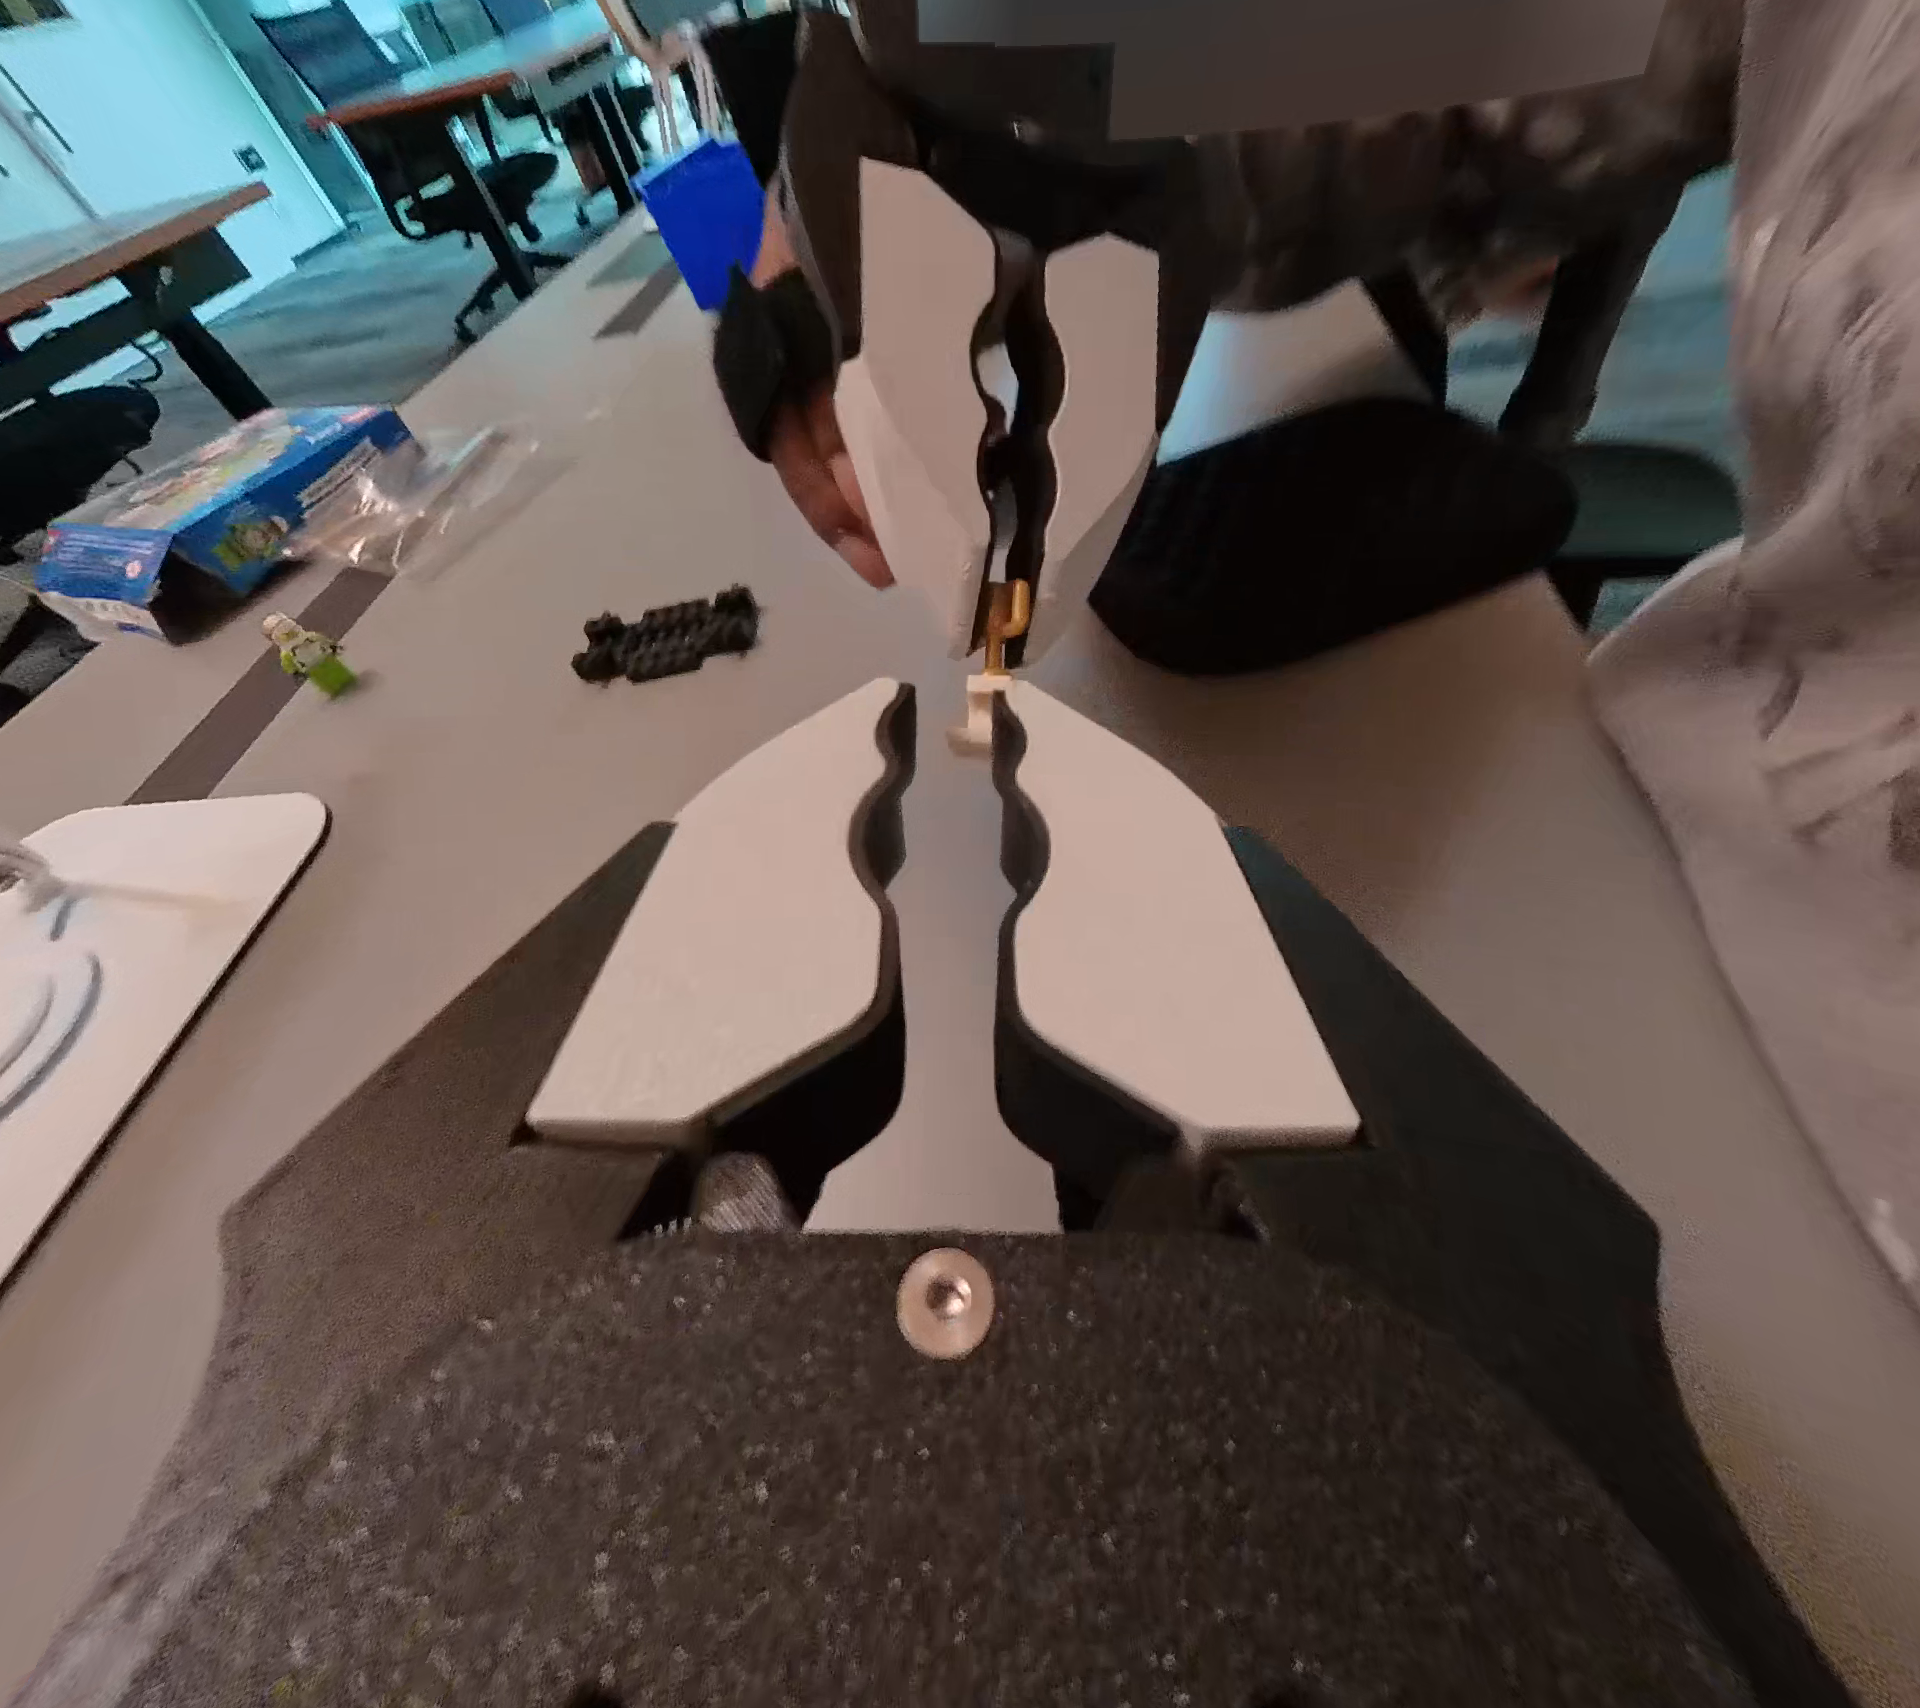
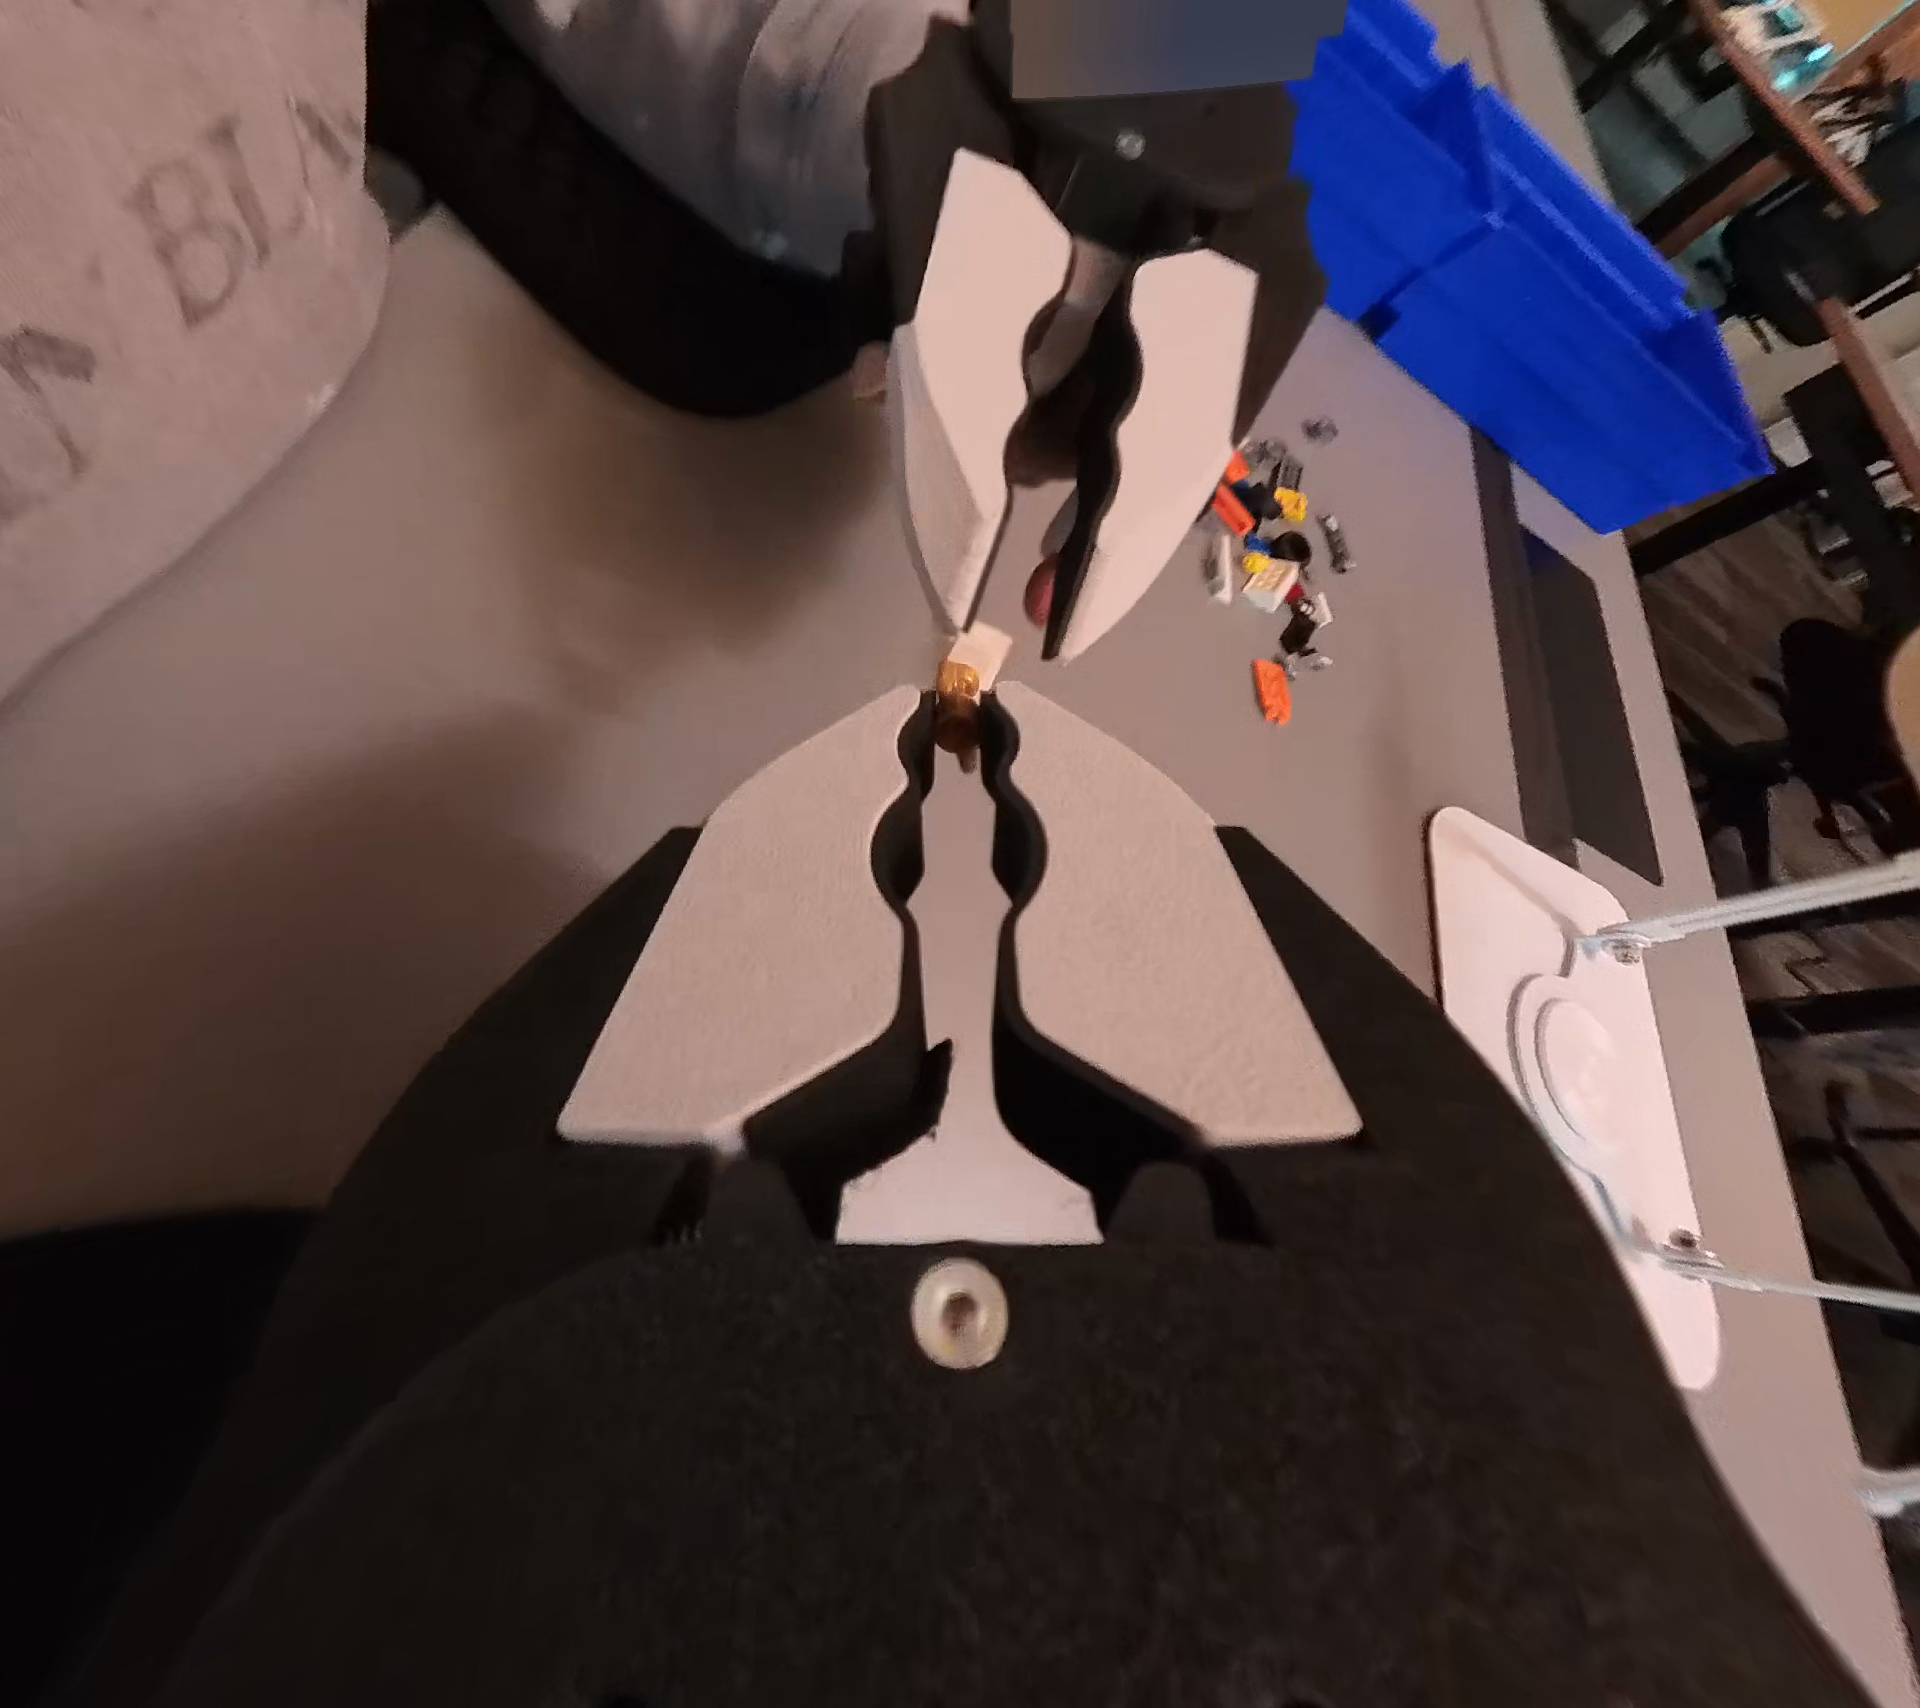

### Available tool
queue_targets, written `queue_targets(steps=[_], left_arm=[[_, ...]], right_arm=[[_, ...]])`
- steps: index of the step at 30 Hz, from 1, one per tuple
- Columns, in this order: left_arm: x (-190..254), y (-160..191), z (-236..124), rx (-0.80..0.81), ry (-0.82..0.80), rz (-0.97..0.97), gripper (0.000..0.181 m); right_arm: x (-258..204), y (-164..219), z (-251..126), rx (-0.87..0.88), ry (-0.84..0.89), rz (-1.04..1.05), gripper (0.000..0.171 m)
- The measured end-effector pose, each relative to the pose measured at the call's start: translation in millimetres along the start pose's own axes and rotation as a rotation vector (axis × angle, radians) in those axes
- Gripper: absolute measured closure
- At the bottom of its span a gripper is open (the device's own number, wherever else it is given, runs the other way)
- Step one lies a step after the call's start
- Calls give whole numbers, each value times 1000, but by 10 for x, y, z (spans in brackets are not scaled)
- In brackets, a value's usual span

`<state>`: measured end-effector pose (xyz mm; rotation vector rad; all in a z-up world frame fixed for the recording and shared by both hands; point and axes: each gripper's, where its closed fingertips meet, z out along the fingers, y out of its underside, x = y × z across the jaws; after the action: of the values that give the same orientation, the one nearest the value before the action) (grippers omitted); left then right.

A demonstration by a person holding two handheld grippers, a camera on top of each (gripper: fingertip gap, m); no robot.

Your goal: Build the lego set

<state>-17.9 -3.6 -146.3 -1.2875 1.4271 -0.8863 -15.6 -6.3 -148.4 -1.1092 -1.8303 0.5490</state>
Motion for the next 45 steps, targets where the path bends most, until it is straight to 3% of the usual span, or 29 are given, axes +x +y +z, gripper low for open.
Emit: queue_targets(steps=[8, 18, 32, 45], left_arm=[[103, 190, 52, -146, 39, 73, 165], [26, 278, 96, -230, -55, 169, 173], [-132, 269, 129, -275, -227, 291, 173], [-126, 299, 149, -278, -224, 297, 173]], right_arm=[[-74, 137, 125, -160, -85, -140, 164], [-47, 150, 180, -192, -58, -194, 164], [94, 215, 147, -147, 30, 212, 164], [71, 253, 148, -171, 30, 258, 163]])
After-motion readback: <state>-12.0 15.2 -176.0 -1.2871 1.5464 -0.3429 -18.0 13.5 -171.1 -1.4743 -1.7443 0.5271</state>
